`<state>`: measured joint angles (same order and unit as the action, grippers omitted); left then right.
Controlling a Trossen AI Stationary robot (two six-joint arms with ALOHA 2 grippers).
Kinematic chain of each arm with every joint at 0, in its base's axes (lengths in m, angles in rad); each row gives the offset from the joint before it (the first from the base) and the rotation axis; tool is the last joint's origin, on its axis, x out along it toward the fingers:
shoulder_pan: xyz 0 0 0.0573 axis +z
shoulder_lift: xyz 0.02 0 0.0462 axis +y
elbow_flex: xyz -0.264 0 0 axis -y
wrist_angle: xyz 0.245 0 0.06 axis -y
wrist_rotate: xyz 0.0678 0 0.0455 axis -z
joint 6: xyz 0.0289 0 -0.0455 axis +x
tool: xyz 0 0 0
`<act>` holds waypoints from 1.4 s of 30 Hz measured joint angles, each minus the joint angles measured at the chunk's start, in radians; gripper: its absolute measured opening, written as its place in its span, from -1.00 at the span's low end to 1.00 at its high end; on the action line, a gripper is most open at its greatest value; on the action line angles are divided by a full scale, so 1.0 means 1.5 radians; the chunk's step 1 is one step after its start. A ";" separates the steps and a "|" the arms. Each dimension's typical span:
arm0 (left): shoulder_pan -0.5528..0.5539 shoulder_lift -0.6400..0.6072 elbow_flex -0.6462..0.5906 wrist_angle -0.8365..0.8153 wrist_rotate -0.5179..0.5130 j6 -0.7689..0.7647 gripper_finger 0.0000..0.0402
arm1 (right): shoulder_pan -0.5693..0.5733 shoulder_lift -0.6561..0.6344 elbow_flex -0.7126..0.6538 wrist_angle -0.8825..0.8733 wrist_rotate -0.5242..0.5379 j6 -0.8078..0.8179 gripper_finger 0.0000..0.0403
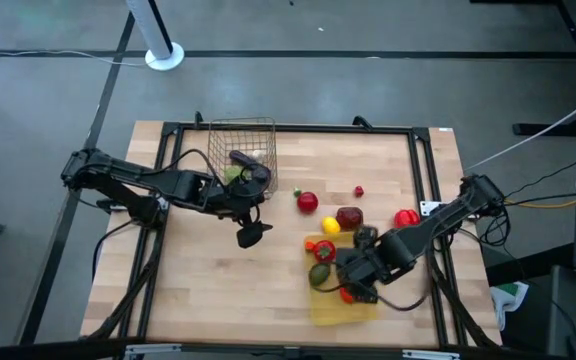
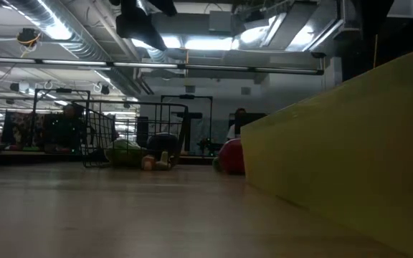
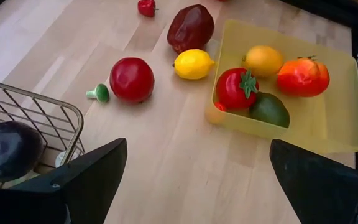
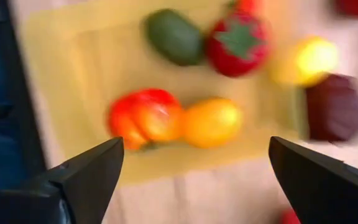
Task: Sort produce into baskets
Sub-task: Put the red bell pepper into the brown wire basket
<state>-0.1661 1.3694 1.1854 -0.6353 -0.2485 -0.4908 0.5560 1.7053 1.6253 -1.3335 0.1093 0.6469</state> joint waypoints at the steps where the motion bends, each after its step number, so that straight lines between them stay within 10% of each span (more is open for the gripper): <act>1: 0.000 0.002 0.000 0.000 0.000 0.000 0.95 | 0.000 -0.015 0.000 -0.017 0.018 0.011 0.96; 10: 0.001 0.019 0.000 0.008 0.000 0.018 0.95 | -0.022 -0.141 -0.035 -0.146 0.128 0.198 0.96; 26: 0.002 0.033 0.000 0.033 0.000 0.035 0.95 | -0.298 -0.357 -0.381 -0.157 -0.009 0.460 0.96; 42: 0.002 0.033 0.000 0.033 -0.001 0.048 0.95 | -0.378 -0.352 -0.539 -0.064 -0.094 0.458 0.96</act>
<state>-0.1635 1.4185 1.1851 -0.5855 -0.2502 -0.4191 -0.0115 1.1774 0.8167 -1.4290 -0.0323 1.3334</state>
